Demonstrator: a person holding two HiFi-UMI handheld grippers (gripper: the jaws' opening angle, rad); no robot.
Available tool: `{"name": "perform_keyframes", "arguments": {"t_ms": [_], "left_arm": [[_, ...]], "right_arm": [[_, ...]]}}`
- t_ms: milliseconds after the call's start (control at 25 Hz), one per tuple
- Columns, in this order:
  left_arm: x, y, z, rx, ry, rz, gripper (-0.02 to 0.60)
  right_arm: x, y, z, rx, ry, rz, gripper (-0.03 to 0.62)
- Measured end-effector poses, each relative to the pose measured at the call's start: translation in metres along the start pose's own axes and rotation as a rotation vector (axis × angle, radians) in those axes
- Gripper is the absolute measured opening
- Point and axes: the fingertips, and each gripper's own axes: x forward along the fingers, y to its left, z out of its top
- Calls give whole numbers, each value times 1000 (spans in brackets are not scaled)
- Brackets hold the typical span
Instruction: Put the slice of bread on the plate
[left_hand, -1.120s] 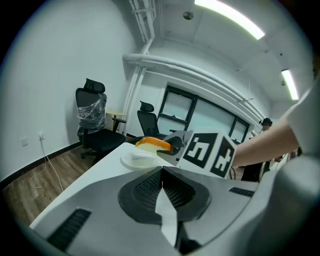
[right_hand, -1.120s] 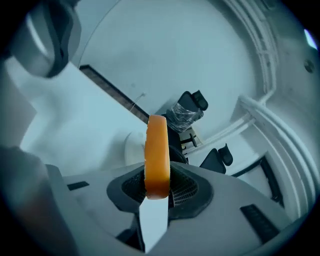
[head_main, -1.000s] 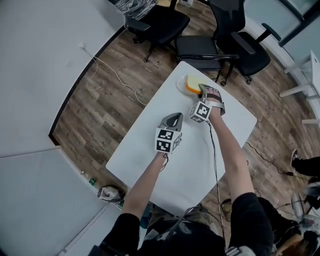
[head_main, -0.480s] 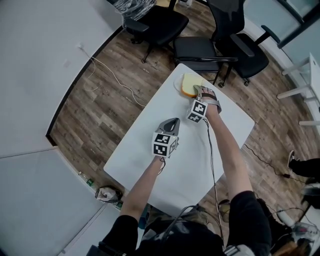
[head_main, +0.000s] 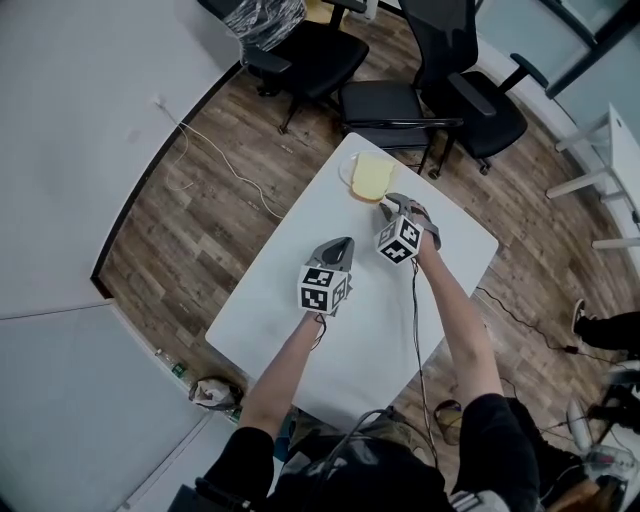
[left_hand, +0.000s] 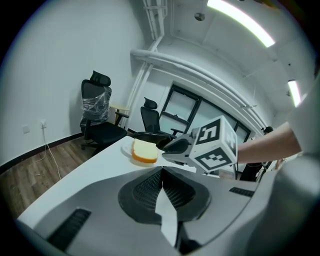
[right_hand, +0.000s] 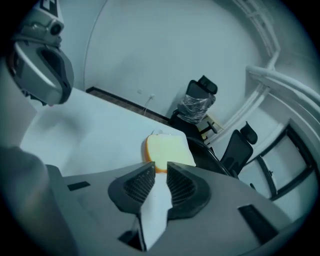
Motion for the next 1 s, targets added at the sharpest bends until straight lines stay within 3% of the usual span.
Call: {"name": "perform_keyframes", "arguments": {"t_ms": [40,120,360,520,680,840,1000], "left_arm": [[-3,-2,2,4,-6,1,8],[-12,-6,8,18,-22,4,8],[-74,-34,25,95,-103,27,8],[-126,-71,27,157,-118,34,8],[-182,-116,33,201,-168,29,6],[-227,-155,32,173,-207,-5,8],[-260,-183,19,226,-209,-24,8]], "right_arm": [[-13,0,1,61,-31,-18,54],[-44,-1,3,195,-100,-45,6],[-178,15,-3,633,-293,-81,6],[-267,45,-24,877,-342,-85,6],[-348,71,-43,978,-401,-123,6],[-412,94,-46,988,-450,-167,6],[-451,115,-35,976,-496,-177,6]]}}
